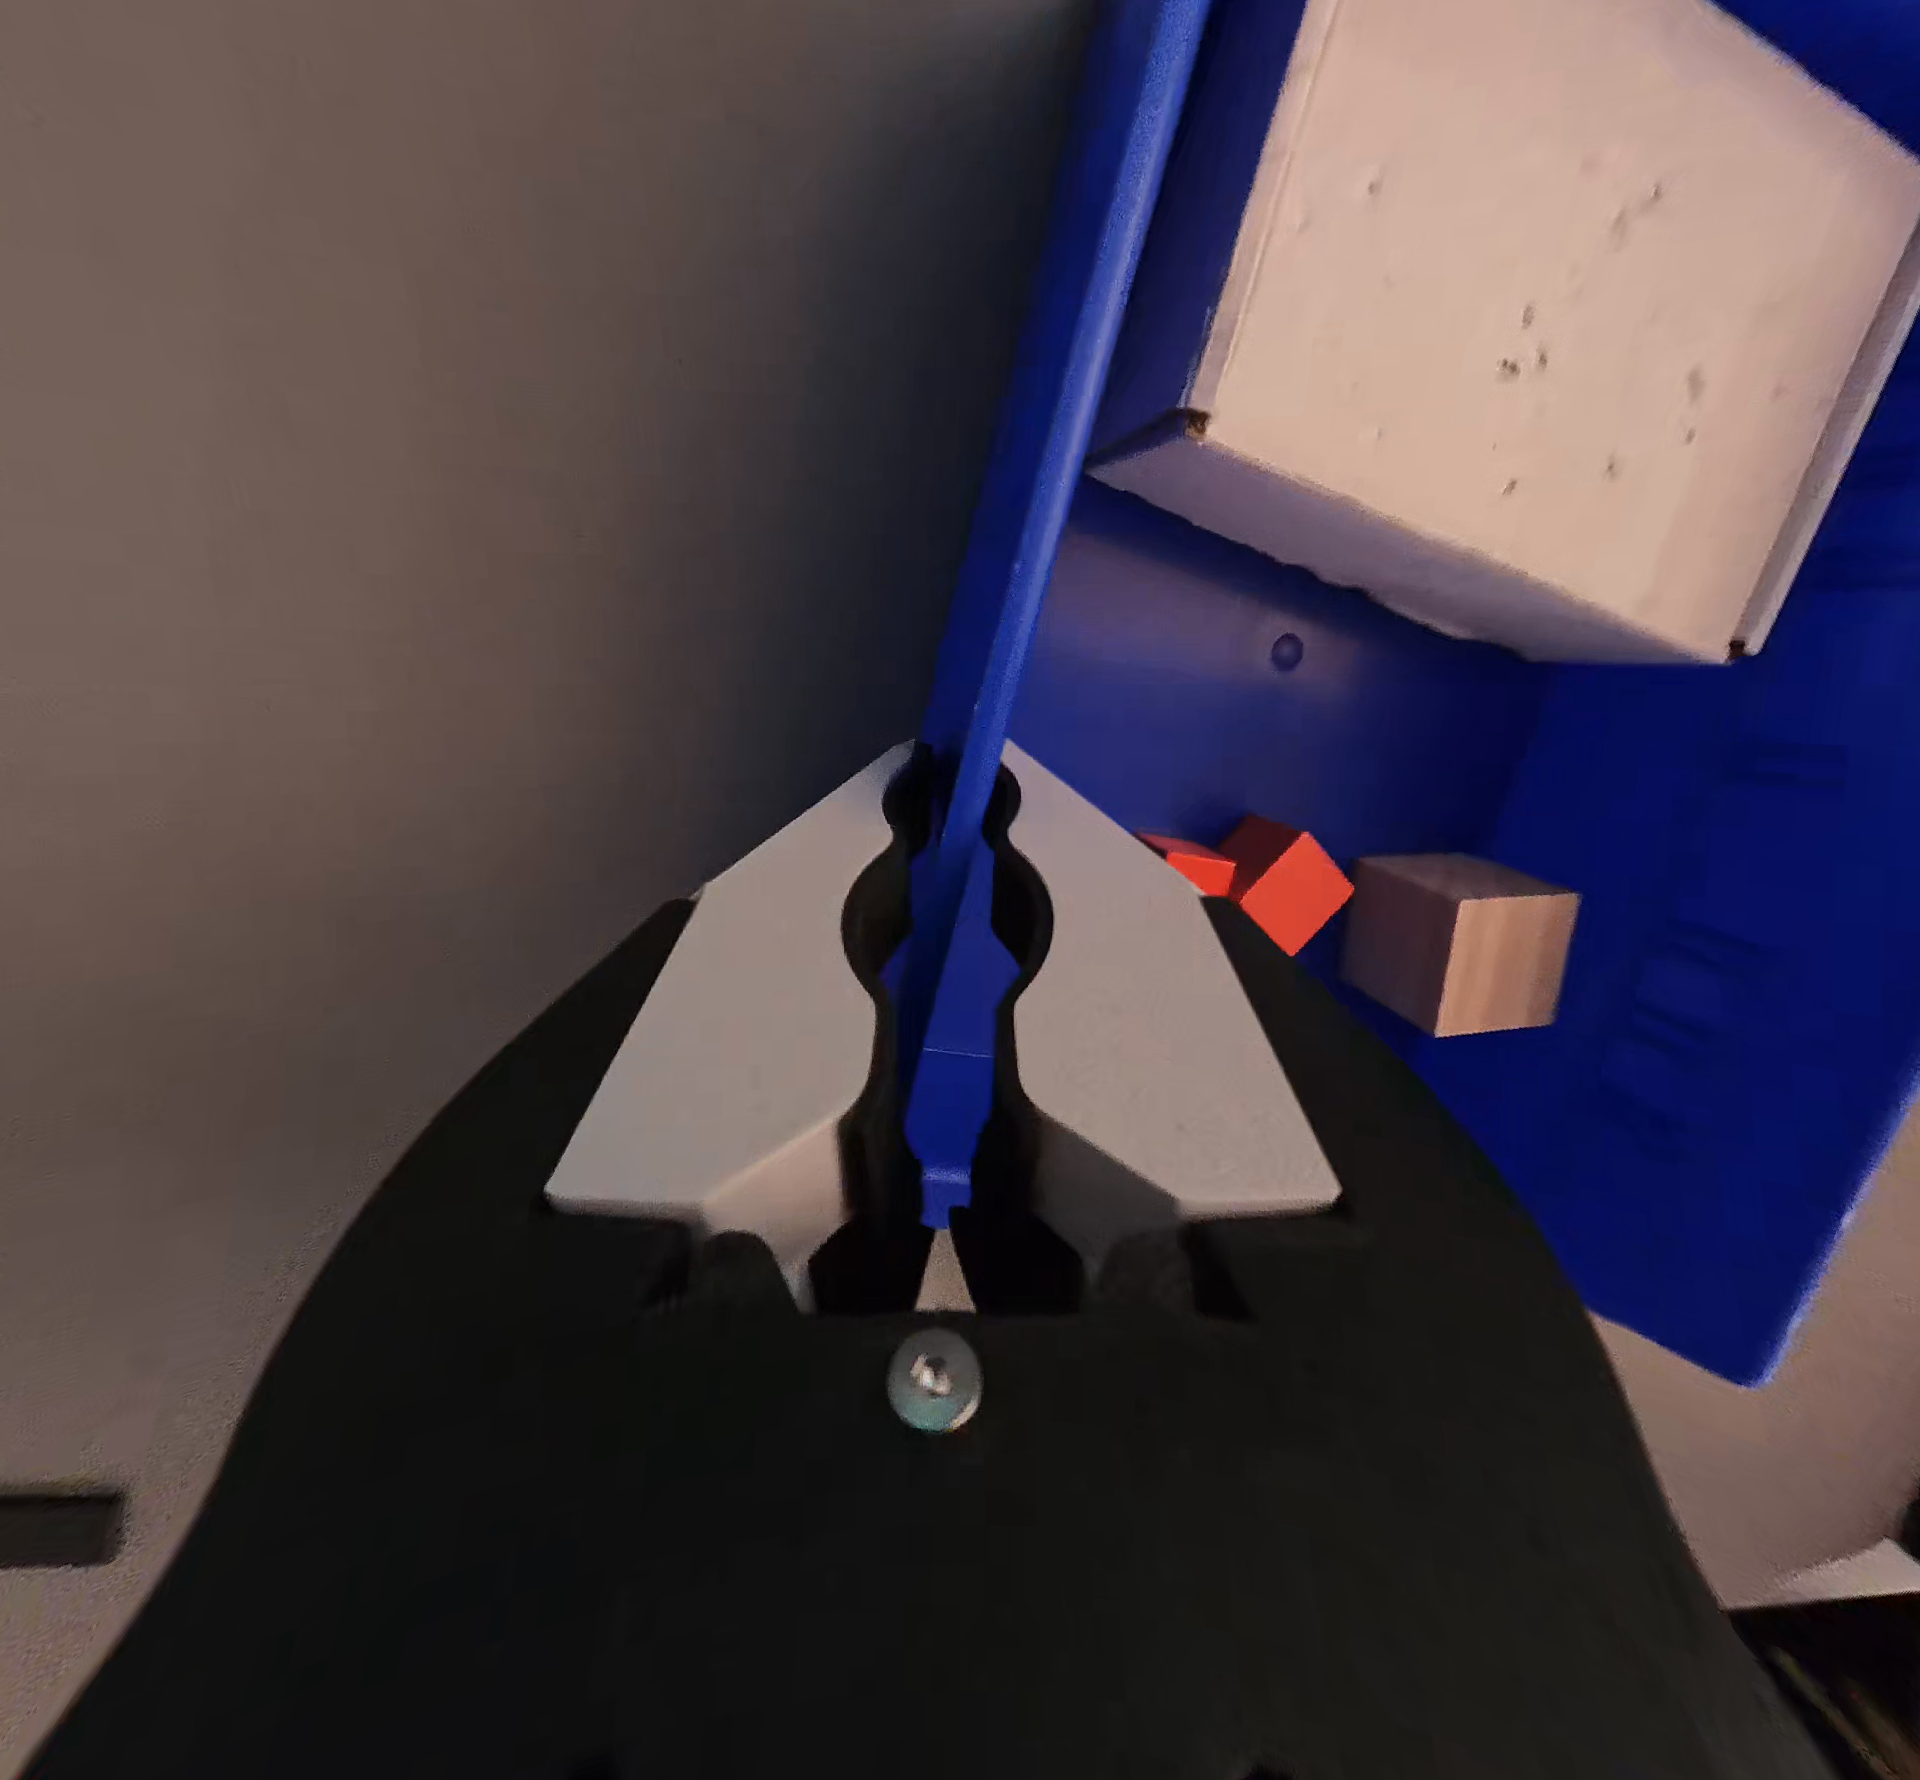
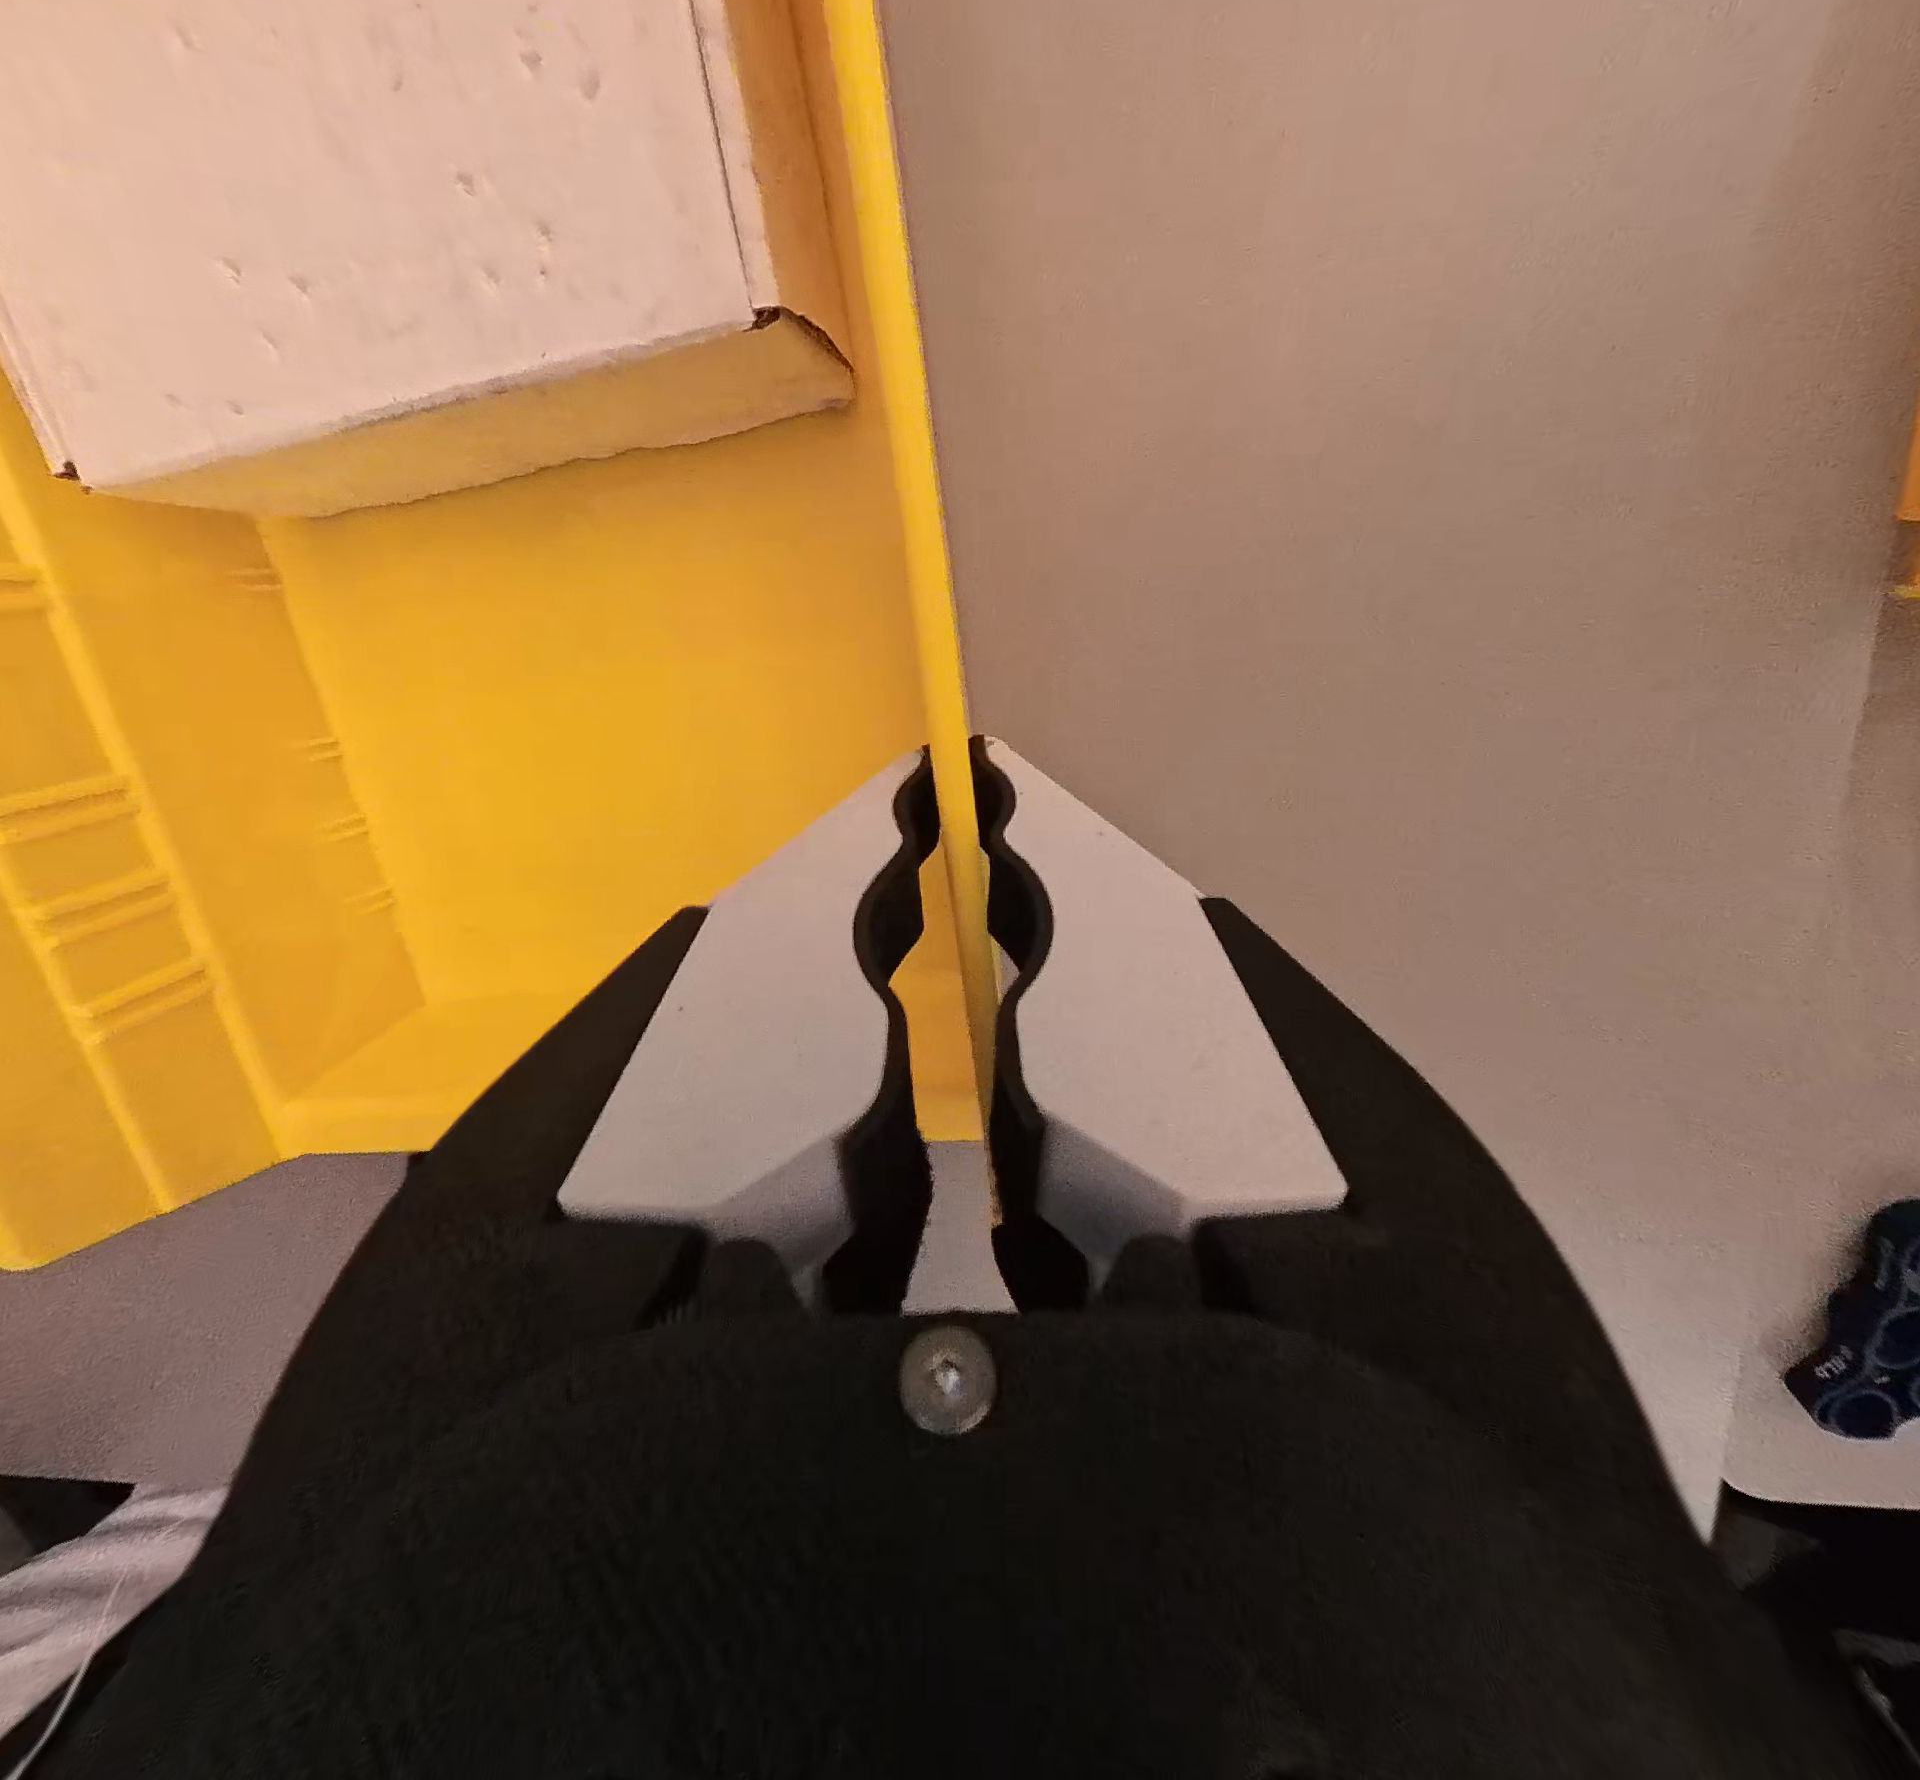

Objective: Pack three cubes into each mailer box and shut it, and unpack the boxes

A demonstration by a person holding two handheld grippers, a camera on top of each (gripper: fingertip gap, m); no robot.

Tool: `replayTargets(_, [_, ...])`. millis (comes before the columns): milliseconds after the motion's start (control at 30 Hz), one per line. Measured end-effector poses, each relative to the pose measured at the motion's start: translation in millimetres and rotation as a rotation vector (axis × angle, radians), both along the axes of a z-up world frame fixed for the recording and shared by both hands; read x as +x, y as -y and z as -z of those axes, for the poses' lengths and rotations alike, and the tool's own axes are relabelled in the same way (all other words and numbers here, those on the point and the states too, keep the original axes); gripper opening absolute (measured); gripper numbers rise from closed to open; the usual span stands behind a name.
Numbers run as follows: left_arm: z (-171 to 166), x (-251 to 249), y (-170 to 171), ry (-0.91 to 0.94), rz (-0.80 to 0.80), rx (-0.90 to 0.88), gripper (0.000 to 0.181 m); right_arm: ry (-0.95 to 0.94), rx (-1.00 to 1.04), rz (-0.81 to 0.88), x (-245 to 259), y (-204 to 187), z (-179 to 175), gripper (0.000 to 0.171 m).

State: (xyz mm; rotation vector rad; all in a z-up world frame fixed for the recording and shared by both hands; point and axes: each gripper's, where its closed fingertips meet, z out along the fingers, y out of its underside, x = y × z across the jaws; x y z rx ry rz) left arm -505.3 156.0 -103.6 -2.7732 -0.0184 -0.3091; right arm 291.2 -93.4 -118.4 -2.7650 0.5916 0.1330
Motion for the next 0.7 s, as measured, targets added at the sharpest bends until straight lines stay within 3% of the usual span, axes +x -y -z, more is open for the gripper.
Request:
replayTargets(333, [0, -1, 4, -0.016, -0.01, -0.011, 0.007, -0.002, -0.001, -0.019, -9, -11, 3, 0.005])
replayTargets(400, [-6, -6, 0, -0.067, -0.012, 0.015, 0.015, 0.052, 0.014, 0.001, 0, -11, -2, 0.026])
replayTargets(533, [-76, 2, -19, -0.121, 0.023, 0.332, 0.036, 0.217, 0.169, 0.04, 11, -18, -56, 0.045])
replayTargets(633, [-137, 57, -25, -0.16, 0.309, 0.678, 0.053, 0.433, 0.384, -0.032, -3, -40, -125, 0.056])
replayTargets(700, [-145, 93, -26, -0.308, 0.504, 0.851, 0.068, 0.579, 0.586, -0.173, -38, -65, -175, 0.063])
